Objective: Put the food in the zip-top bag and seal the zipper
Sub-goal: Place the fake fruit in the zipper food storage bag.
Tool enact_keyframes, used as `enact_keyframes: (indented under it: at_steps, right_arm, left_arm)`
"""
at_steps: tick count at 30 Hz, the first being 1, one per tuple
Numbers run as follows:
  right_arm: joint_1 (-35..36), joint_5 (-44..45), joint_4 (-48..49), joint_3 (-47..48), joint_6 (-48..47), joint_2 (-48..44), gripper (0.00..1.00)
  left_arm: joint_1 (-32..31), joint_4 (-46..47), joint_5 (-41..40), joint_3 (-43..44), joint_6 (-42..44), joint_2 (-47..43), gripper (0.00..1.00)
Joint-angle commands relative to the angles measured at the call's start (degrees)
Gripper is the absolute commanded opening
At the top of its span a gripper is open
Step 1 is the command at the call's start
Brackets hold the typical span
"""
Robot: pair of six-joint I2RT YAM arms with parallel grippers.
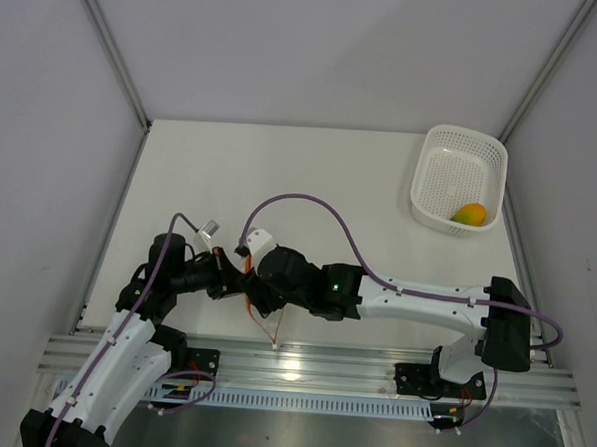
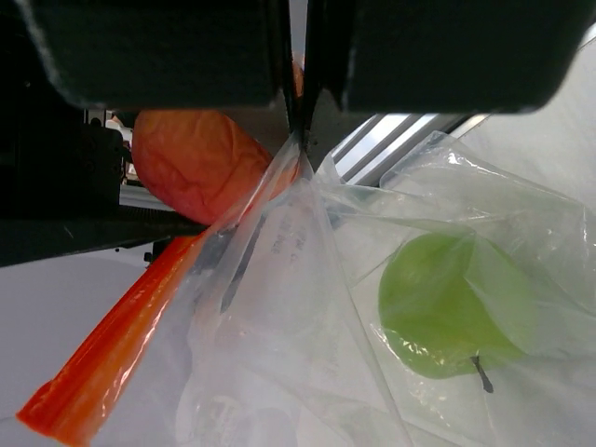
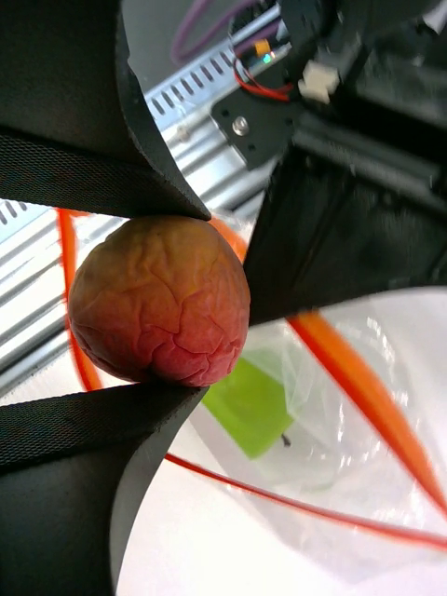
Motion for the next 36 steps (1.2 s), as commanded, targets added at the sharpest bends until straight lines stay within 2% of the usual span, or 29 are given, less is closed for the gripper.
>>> enact_keyframes:
  at_steps: [1,16,21,27,31,36]
  right_arm:
    - [-1.3,1.5,-0.4,3.2,-0.2,1.4,0.00]
    - [-5.0,6.4,-4.6,9.5,1.1,7.2,0.00]
    - [-5.4,8.0,-5.8,10.7,1.6,8.0,0.08]
    - [-5.7,9.7,-7.3,10.7,2.0,7.9,0.22]
    - [-5.9,9.9,-7.9,10.6,2.0,7.9,0.46]
    - [-5.6,9.7,-7.5,10.5,2.2,7.4,0.66]
  left_arm:
    - [-0.3,0.9,0.8,1.3,-1.1,-1.0,0.01]
    - [-0.2,-1.0,1.4,2.2,-1.2,-2.4,0.01]
    - [-0.2,-1.4,1.4,2.0,-1.2,-3.2,0.00]
    - [-0.2,-1.6,1.4,2.3,-1.6,-3.9,0.01]
    - [-0.2,-1.4,1.4,2.2,-1.6,-3.8,0.01]
    - [-0.2,-1.3,1.5,2.2,-1.5,-3.6,0.01]
